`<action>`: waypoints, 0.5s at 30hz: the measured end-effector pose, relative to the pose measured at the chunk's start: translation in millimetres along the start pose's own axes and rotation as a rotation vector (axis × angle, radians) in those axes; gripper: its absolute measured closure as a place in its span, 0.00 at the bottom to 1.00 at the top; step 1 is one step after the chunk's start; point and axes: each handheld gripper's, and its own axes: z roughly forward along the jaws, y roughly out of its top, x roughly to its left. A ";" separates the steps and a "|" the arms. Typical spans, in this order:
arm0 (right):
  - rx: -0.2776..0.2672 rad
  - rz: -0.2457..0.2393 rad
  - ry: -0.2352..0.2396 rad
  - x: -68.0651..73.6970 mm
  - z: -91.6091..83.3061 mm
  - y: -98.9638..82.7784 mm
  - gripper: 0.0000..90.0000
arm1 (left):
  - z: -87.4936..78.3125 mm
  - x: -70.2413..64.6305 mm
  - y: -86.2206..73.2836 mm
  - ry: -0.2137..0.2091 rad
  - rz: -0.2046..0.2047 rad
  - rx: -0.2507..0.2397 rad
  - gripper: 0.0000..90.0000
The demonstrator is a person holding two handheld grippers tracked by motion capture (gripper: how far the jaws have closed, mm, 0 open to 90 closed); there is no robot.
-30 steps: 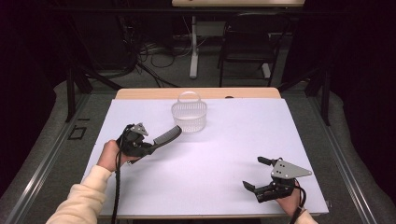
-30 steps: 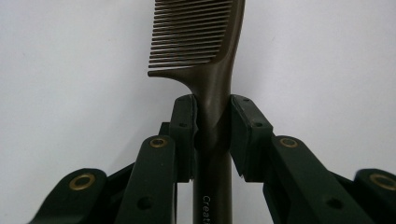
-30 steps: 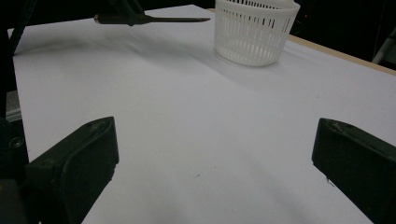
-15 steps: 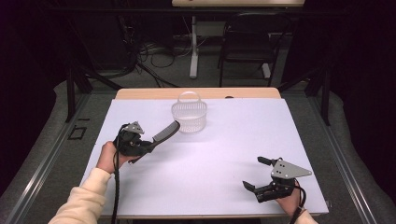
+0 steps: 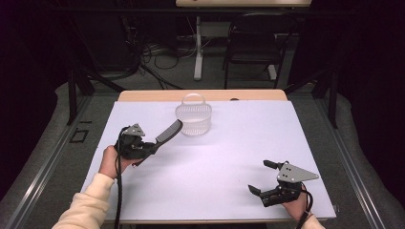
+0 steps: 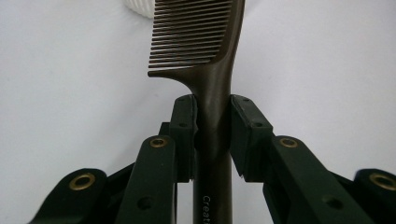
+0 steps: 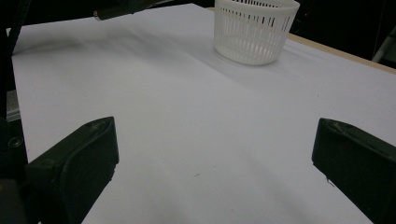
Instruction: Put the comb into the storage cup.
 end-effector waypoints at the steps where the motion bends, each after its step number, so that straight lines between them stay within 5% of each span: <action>1: 0.005 -0.002 -0.002 -0.1 -0.1 0.1 0.00 | -0.5 0.6 -0.2 0.003 0.001 -0.005 0.80; 15: 0.000 0.000 -0.001 -0.1 0.8 -0.2 0.00 | -5.7 1.1 -2.5 0.020 -0.024 -0.063 0.80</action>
